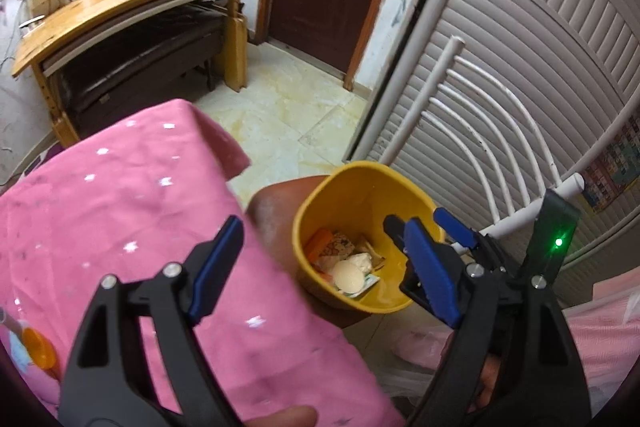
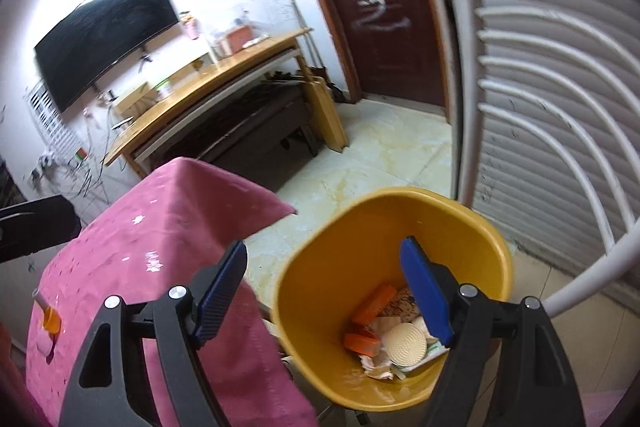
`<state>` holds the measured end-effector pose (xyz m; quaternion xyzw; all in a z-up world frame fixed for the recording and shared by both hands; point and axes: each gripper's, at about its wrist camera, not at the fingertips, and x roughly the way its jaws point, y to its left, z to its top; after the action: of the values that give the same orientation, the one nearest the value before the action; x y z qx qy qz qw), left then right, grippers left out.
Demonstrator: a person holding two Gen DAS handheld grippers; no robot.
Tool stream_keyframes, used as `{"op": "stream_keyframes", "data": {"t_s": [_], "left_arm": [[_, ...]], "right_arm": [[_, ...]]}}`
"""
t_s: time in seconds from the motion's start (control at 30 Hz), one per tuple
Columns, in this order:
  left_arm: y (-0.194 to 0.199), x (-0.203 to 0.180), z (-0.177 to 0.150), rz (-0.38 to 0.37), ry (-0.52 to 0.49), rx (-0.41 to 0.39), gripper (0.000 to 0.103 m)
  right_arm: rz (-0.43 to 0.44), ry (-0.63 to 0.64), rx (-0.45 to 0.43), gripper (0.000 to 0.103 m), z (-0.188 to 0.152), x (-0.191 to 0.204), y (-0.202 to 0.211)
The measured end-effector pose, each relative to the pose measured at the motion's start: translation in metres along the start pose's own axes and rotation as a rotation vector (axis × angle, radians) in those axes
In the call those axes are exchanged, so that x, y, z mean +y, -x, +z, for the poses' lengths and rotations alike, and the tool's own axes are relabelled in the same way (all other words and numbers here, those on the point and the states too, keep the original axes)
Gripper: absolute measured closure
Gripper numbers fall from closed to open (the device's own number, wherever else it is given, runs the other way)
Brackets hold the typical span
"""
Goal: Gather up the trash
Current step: 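Move both tools back over the table toward the blue paper note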
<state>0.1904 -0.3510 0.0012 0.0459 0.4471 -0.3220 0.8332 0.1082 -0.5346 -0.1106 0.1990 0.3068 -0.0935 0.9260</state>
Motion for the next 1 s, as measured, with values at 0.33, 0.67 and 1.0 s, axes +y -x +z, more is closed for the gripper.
{"op": "stream_keyframes", "data": {"t_s": [0.33,0.67,1.0], "left_arm": [[0.046,0.065,-0.011,0.087,0.097,-0.069,0.024],[0.077,0.117,-0.027,0.144,0.168,-0.117,0.024],[0.104,0.167,-0.041,0.211,0.231,-0.144,0.020]], "right_arm": [[0.106,0.117,-0.002,0.030,0.000,0.085,-0.002],[0.162,0.224,0.017,0.030,-0.002,0.155,-0.009],[0.202,0.312,0.058,0.030,-0.015,0.209,-0.018]]}}
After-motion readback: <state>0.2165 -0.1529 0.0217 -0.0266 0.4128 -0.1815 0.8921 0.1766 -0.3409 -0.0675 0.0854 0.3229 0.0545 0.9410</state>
